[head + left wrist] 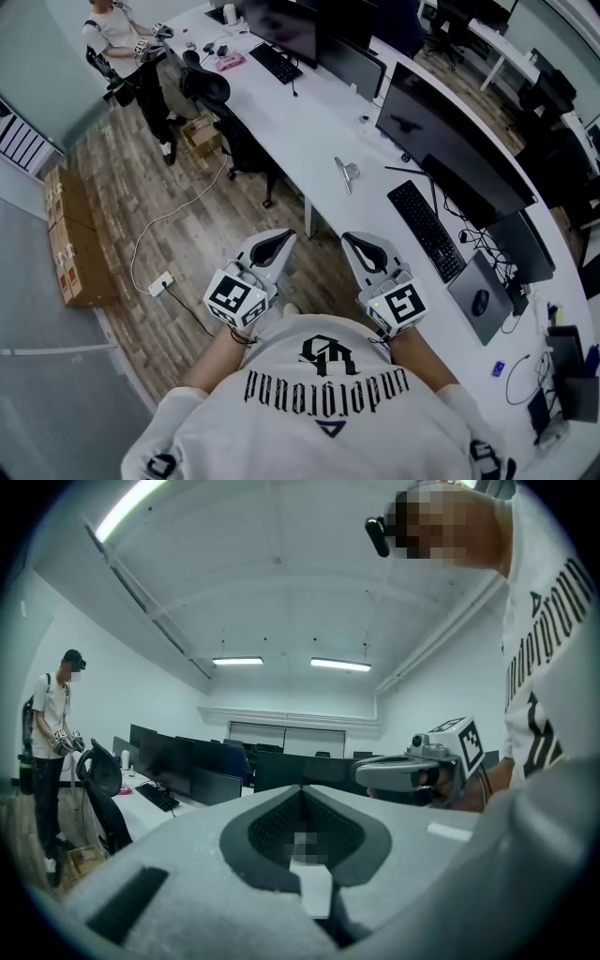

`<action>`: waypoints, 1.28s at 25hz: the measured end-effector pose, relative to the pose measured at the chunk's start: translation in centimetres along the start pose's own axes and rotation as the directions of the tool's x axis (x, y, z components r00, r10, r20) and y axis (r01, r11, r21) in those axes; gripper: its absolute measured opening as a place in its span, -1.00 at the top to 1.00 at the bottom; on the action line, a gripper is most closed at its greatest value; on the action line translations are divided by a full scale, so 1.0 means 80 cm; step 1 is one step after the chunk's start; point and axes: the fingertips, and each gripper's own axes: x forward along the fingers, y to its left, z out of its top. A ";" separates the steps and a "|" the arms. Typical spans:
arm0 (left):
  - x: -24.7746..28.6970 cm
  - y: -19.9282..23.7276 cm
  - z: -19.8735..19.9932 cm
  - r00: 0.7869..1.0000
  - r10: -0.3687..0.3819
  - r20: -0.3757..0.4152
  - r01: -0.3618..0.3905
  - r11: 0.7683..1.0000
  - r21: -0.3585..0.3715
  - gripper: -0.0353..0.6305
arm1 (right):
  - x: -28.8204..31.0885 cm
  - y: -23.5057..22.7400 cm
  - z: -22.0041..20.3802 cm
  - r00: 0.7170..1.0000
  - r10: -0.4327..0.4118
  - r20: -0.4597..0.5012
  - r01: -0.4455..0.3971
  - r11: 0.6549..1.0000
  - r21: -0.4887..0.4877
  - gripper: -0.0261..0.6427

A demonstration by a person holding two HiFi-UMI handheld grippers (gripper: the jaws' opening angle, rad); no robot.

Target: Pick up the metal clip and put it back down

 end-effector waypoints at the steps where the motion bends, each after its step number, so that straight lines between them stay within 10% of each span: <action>1: 0.000 0.008 0.002 1.000 -0.010 0.000 0.010 1.000 0.000 0.85 | 0.010 0.001 0.000 1.000 -0.004 -0.004 0.004 1.000 0.000 0.88; 32: 0.121 0.122 -0.024 0.995 -0.074 -0.069 0.071 0.997 -0.041 0.85 | 0.133 -0.121 -0.037 0.999 -0.015 -0.039 0.018 0.997 0.077 0.88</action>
